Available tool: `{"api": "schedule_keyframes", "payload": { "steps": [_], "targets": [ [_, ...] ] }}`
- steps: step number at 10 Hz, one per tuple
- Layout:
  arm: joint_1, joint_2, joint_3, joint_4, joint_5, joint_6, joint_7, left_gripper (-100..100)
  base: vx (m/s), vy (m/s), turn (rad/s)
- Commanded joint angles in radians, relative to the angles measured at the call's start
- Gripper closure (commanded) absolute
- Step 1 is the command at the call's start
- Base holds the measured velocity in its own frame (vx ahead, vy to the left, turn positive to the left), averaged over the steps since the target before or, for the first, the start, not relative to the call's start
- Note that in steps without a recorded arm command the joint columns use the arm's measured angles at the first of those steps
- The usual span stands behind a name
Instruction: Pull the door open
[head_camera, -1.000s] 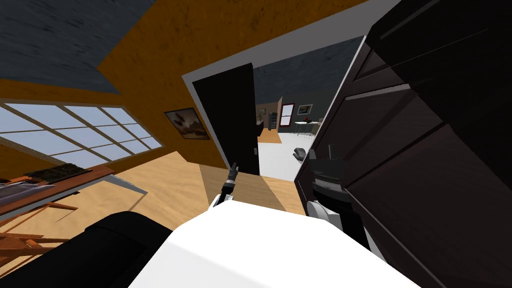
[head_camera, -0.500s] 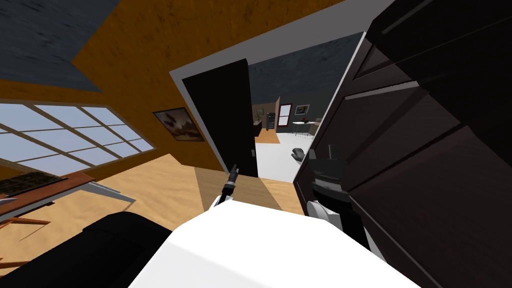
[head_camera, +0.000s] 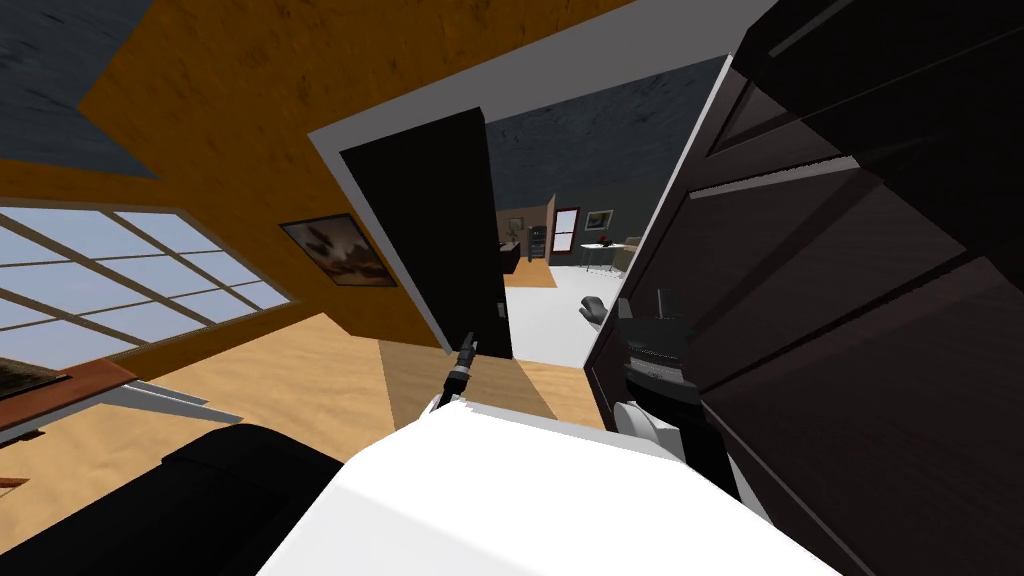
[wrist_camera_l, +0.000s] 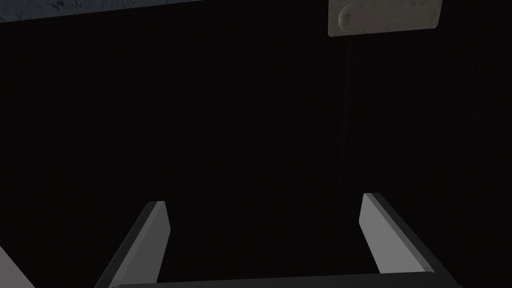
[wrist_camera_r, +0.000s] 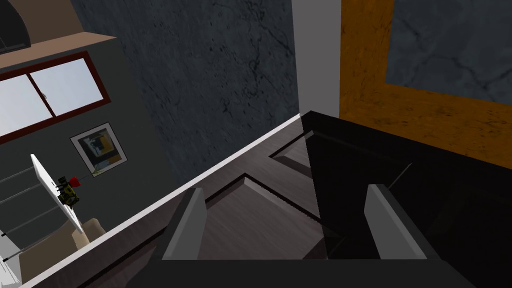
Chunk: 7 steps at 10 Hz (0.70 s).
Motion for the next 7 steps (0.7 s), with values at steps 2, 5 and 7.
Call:
{"api": "schedule_keyframes", "payload": {
  "steps": [2, 5, 7],
  "targets": [
    [-0.014, 0.004, -0.002, 0.058, 0.005, -0.019, 0.008, -100, 0.11, -0.016, -0.053],
    [-0.028, 0.01, -0.003, 0.116, 0.011, -0.036, 0.018, -100, 0.107, -0.013, -0.052],
    [-0.038, 0.014, -0.004, 0.153, 0.015, -0.046, 0.024, -100, 0.096, -0.008, -0.041]
  ]
}}
